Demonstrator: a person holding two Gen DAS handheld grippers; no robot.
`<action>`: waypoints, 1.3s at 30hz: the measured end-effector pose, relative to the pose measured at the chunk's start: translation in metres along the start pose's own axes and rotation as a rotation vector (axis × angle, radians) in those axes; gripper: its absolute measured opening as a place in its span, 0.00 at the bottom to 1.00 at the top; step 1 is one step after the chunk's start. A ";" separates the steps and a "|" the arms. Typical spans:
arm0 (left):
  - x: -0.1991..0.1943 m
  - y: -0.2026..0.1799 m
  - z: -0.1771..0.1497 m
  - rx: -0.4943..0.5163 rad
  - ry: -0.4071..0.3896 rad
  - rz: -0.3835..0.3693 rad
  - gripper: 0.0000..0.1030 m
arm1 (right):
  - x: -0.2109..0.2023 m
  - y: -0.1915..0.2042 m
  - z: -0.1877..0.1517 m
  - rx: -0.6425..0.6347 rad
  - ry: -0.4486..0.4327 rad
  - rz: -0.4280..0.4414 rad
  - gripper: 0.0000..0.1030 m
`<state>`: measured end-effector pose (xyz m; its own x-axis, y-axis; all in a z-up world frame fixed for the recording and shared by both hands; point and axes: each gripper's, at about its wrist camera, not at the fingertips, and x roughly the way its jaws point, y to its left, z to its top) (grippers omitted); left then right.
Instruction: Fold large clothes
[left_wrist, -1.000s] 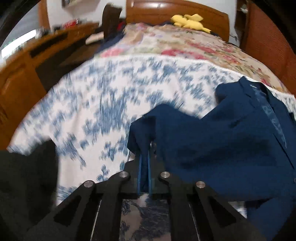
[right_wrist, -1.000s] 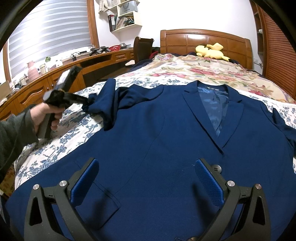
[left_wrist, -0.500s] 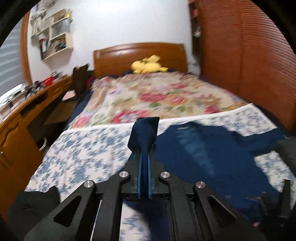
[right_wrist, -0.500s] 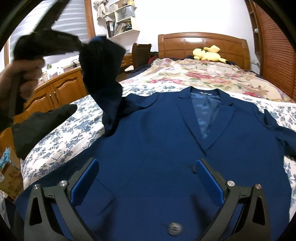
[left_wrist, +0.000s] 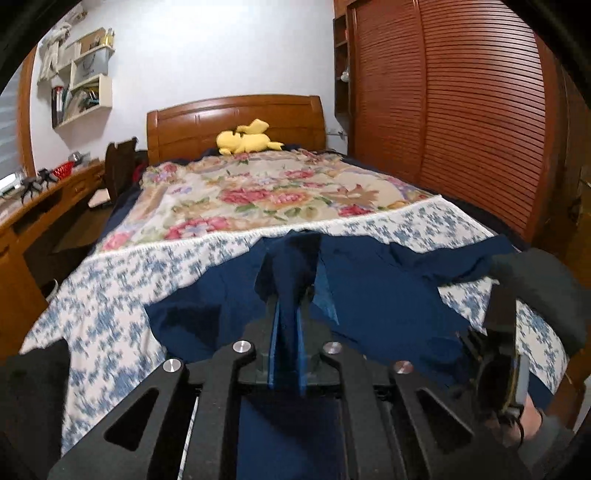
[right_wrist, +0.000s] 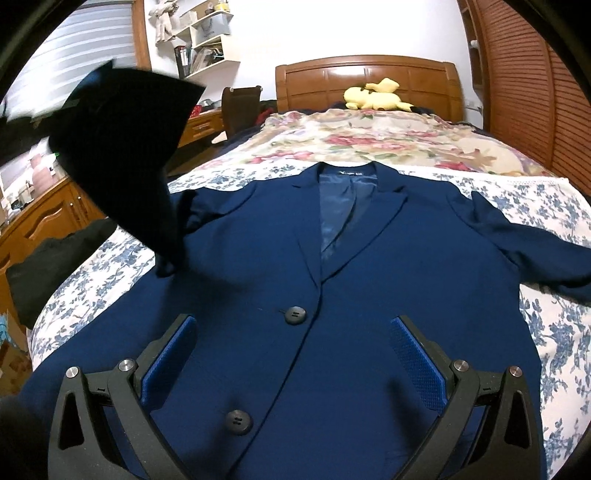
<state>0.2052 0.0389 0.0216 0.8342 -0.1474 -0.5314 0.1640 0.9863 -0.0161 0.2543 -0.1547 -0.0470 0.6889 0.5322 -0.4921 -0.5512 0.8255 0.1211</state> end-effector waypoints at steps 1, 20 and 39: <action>0.000 0.001 -0.006 -0.001 0.011 -0.006 0.15 | 0.003 0.002 0.003 -0.001 0.003 -0.001 1.00; -0.042 0.056 -0.097 -0.093 -0.023 0.131 0.75 | 0.009 0.013 0.006 -0.064 0.022 0.036 0.95; -0.088 0.103 -0.118 -0.135 -0.093 0.169 0.75 | 0.078 0.062 0.044 -0.212 0.161 0.096 0.76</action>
<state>0.0865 0.1623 -0.0337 0.8896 0.0208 -0.4563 -0.0488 0.9976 -0.0497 0.2944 -0.0533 -0.0403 0.5547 0.5556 -0.6194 -0.7082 0.7060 -0.0008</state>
